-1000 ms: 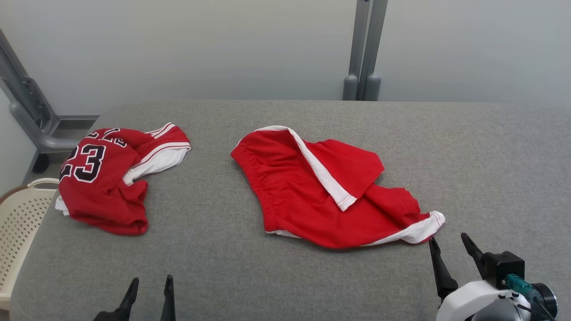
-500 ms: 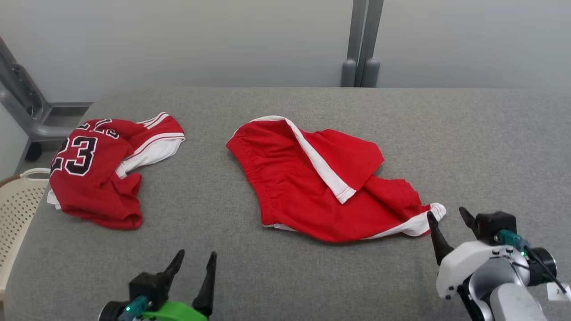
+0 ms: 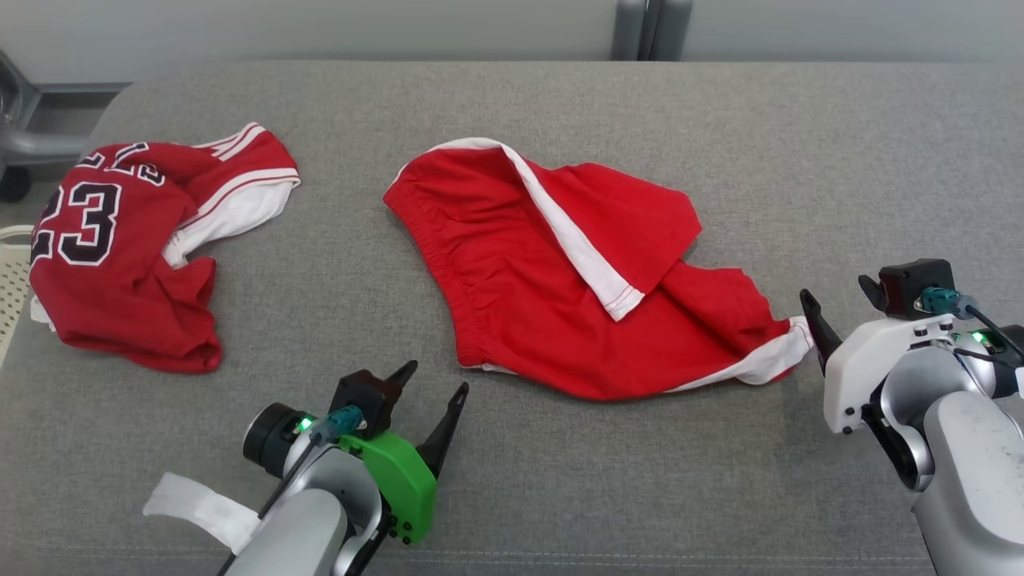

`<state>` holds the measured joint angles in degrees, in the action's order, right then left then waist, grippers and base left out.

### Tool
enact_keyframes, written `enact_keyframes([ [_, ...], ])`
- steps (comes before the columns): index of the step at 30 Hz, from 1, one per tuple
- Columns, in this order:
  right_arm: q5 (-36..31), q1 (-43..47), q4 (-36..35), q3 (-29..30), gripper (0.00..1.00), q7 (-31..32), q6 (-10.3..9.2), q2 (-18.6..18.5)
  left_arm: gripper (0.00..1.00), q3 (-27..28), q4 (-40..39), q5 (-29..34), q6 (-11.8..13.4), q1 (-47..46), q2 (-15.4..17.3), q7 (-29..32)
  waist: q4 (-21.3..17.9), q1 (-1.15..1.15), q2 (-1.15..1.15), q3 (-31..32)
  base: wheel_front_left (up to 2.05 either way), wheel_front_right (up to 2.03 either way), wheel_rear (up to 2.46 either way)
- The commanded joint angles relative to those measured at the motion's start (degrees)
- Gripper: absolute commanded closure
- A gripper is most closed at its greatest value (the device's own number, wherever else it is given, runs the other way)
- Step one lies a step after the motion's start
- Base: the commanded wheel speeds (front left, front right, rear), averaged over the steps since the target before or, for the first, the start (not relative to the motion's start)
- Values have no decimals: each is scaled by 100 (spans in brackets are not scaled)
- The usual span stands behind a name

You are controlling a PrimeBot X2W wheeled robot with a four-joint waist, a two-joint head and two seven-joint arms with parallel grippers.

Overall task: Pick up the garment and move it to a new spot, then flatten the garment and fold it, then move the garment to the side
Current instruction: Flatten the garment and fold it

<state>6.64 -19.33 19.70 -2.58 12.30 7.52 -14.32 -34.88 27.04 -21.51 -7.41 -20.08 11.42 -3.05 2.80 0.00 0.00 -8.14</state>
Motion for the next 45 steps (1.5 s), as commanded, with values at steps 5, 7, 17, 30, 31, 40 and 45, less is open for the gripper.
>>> enact_keyframes([
  [5,132,-161,229,-148,0,-57,-6,-91,0,-194,561,-236,-7,-420,-48,-93,-121,0,0,-365,0,0,0],
  [7,163,-208,287,-189,0,-92,-6,-117,0,-321,691,-329,-8,-522,-33,-151,-148,0,0,-405,0,0,0],
  [17,266,-411,559,-427,0,-150,-6,-180,0,-685,1190,-607,-8,-1038,-62,-410,-216,0,0,-636,0,0,0],
  [30,461,-493,815,-639,0,-118,-6,-181,80,-1115,1416,-925,-8,-1336,-46,-717,-179,0,0,-756,0,0,0],
  [31,493,-463,823,-641,0,-107,-6,-168,86,-1145,1439,-949,-9,-1344,-41,-728,-174,0,0,-749,0,0,0],
  [40,637,-210,626,-577,0,93,-6,-187,100,-1373,1601,-1197,-9,-1393,-20,-802,-193,0,0,-652,0,0,0],
  [45,712,-181,574,-580,64,274,-6,-158,100,-1453,1667,-1282,-8,-1436,-12,-835,-211,0,0,-662,0,0,0],
])
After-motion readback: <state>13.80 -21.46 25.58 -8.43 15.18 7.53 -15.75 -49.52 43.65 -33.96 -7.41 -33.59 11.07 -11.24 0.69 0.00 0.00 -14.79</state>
